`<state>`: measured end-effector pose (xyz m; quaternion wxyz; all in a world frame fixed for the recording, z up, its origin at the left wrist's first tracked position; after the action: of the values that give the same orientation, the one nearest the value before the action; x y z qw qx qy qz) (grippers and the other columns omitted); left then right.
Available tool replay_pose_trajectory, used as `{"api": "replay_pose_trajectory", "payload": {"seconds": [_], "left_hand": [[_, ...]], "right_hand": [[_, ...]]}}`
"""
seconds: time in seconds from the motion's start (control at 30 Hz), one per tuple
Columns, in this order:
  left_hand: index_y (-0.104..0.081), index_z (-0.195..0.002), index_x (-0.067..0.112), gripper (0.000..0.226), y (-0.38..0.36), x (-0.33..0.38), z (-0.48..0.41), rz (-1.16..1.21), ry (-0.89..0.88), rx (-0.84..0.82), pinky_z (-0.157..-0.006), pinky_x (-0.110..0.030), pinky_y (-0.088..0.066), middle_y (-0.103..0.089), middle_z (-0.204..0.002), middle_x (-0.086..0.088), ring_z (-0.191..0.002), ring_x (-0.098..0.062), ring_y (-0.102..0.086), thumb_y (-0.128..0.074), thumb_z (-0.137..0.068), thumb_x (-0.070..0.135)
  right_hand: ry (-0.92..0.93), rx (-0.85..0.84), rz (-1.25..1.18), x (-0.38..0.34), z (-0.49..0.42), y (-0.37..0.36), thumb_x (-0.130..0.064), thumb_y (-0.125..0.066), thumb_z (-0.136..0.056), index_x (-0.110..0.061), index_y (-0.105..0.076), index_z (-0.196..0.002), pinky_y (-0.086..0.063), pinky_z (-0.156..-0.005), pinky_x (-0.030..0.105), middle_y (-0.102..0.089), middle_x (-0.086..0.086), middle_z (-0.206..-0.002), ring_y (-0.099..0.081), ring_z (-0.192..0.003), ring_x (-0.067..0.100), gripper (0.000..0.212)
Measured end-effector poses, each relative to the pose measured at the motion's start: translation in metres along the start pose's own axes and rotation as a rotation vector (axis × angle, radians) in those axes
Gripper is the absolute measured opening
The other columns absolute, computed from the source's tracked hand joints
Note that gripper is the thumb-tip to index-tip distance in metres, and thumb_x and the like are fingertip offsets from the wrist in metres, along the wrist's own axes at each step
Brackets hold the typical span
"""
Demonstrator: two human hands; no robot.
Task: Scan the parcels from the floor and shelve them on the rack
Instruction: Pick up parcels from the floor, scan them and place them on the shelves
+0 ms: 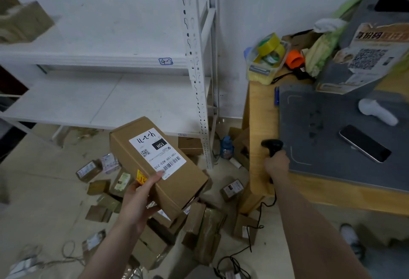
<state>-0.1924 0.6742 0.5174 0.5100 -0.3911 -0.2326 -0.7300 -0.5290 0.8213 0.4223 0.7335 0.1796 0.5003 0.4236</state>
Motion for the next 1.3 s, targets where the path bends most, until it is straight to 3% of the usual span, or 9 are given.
{"api": "replay_pose_trajectory", "payload": {"seconds": [0.2, 0.43, 0.57, 0.67, 0.8, 1.0, 1.13, 1.2, 1.3], "left_hand": [[-0.050, -0.133, 0.022, 0.092, 0.000, 0.001, -0.001, 0.012, 0.017, 0.010, -0.078, -0.046, -0.057, -0.067, -0.125, -0.008, -0.114, -0.032, -0.064, -0.095, -0.056, 0.046], [-0.050, -0.133, 0.022, 0.081, 0.005, 0.003, 0.000, 0.039, 0.009, 0.037, -0.078, -0.044, -0.056, -0.067, -0.123, -0.007, -0.112, -0.030, -0.065, -0.083, -0.061, 0.040], [-0.053, -0.136, 0.020, 0.092, 0.015, 0.002, -0.002, 0.034, 0.029, 0.071, -0.090, -0.053, -0.055, -0.069, -0.124, -0.006, -0.112, -0.029, -0.066, -0.087, -0.054, 0.045], [-0.055, -0.133, 0.021, 0.076, 0.020, 0.003, 0.001, 0.045, 0.041, 0.087, -0.089, -0.050, -0.055, -0.070, -0.122, -0.006, -0.112, -0.028, -0.066, -0.085, -0.065, 0.040], [-0.057, -0.130, 0.018, 0.061, 0.045, 0.009, 0.008, 0.083, 0.034, 0.161, -0.092, -0.049, -0.054, -0.071, -0.118, -0.005, -0.110, -0.027, -0.066, -0.082, -0.077, 0.036], [-0.060, -0.122, 0.011, 0.092, 0.117, 0.016, 0.032, 0.159, -0.008, 0.335, -0.079, -0.041, -0.059, -0.075, -0.109, -0.007, -0.101, -0.027, -0.071, -0.088, -0.047, 0.058], [-0.055, -0.119, 0.007, 0.082, 0.184, 0.021, 0.063, 0.215, -0.058, 0.479, -0.055, -0.029, -0.055, -0.072, -0.108, -0.011, -0.087, -0.022, -0.070, -0.091, -0.057, 0.047], [-0.052, -0.116, 0.010, 0.066, 0.226, 0.021, 0.081, 0.216, -0.090, 0.590, -0.062, -0.032, -0.056, -0.068, -0.107, -0.008, -0.083, -0.017, -0.066, -0.091, -0.068, 0.032], [-0.054, -0.115, 0.012, 0.083, 0.294, 0.012, 0.115, 0.133, -0.165, 0.683, -0.066, -0.028, -0.051, -0.065, -0.102, -0.001, -0.081, -0.011, -0.063, -0.096, -0.045, 0.031]], "right_hand": [[-0.003, 0.055, 0.150, 0.010, -0.004, -0.008, -0.009, -0.052, -0.095, 0.005, -0.032, -0.143, -0.033, -0.114, 0.047, -0.036, 0.026, -0.146, -0.031, -0.137, 0.039, 0.054], [-0.017, 0.284, 0.144, 0.009, 0.030, -0.023, -0.021, -0.069, -0.086, -0.001, -0.041, -0.136, -0.033, -0.105, 0.048, -0.041, 0.023, -0.140, -0.033, -0.132, 0.039, 0.061], [0.184, 0.444, 0.032, -0.011, 0.064, -0.036, -0.016, -0.073, -0.076, -0.005, -0.050, -0.129, -0.033, -0.102, 0.049, -0.048, 0.020, -0.136, -0.039, -0.127, 0.038, 0.058], [0.398, 0.422, -0.103, -0.031, 0.101, -0.052, -0.015, -0.074, -0.075, -0.008, -0.061, -0.118, -0.039, -0.099, 0.046, -0.056, 0.015, -0.126, -0.045, -0.120, 0.035, 0.046], [0.622, 0.084, -0.219, -0.064, 0.155, -0.078, -0.018, -0.072, -0.085, -0.016, -0.067, -0.110, -0.041, -0.098, 0.034, -0.059, 0.003, -0.117, -0.047, -0.113, 0.020, 0.025], [0.613, -0.649, -0.316, -0.101, 0.234, -0.122, -0.035, -0.064, -0.094, -0.024, -0.062, -0.123, -0.047, -0.093, 0.023, -0.060, -0.006, -0.124, -0.057, -0.114, 0.007, 0.031], [0.644, -0.821, -0.183, -0.118, 0.293, -0.156, -0.032, -0.063, -0.095, -0.020, -0.059, -0.128, -0.040, -0.080, 0.012, -0.060, -0.006, -0.125, -0.055, -0.109, 0.003, 0.035], [0.669, -0.857, -0.147, -0.126, 0.324, -0.174, -0.029, -0.064, -0.095, -0.021, -0.060, -0.124, -0.040, -0.078, 0.011, -0.060, -0.005, -0.124, -0.057, -0.113, 0.008, 0.031], [0.750, -0.902, -0.082, -0.135, 0.379, -0.201, -0.025, -0.068, -0.092, -0.020, -0.054, -0.131, -0.044, -0.091, 0.022, -0.055, -0.006, -0.129, -0.055, -0.117, 0.013, 0.042]]}}
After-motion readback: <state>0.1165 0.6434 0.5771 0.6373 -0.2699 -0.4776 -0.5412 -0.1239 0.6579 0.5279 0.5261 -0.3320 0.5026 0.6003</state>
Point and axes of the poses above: each hand's wrist, its own z-axis away from the middle knuckle, its own y-axis out of the back of the hand, x = y × z, the point moved 1 cm from there along -z, towards the middle knuckle
